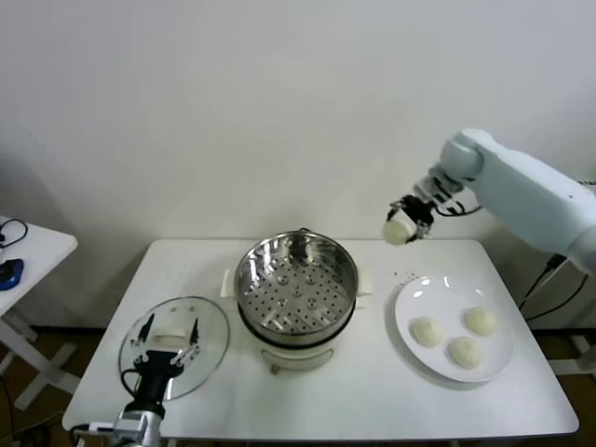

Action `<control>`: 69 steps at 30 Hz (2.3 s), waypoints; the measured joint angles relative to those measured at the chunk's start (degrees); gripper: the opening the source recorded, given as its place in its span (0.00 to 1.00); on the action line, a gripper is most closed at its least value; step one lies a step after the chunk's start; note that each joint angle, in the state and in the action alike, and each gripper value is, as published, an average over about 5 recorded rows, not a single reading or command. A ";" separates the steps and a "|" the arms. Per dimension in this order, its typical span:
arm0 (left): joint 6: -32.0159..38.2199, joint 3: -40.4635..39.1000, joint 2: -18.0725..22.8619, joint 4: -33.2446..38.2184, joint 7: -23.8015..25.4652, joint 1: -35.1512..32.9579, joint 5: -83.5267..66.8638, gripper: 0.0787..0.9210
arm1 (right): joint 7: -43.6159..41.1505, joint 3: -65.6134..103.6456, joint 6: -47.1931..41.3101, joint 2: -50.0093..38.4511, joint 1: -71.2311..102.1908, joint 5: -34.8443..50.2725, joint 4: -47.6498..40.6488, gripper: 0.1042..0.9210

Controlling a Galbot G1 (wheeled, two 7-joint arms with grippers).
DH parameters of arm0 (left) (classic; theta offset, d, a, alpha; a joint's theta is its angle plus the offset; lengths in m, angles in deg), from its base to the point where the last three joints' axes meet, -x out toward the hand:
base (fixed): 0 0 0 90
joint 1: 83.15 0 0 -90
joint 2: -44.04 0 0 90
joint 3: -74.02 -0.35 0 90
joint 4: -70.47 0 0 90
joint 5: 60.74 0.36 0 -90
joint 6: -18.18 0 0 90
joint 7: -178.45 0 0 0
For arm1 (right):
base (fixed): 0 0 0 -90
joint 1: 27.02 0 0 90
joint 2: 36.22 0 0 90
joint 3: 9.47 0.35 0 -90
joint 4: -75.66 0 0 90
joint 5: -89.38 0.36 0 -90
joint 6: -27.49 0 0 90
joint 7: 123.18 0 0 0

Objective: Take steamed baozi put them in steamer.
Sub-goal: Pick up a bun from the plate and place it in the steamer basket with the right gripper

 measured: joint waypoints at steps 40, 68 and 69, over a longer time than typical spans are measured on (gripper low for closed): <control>-0.64 -0.26 0.08 0.34 -0.03 -0.38 0.24 0.88 | 2.97 0.68 10.38 17.36 12.54 -25.66 3.12 0.74; -0.64 -0.12 0.20 0.17 -0.03 -0.42 0.44 0.88 | 3.55 3.86 12.30 18.90 15.20 -30.76 0.18 0.88; -0.64 -0.10 0.20 0.21 -0.03 -0.44 0.44 0.88 | 3.38 3.88 12.38 18.81 15.10 -30.61 0.31 0.88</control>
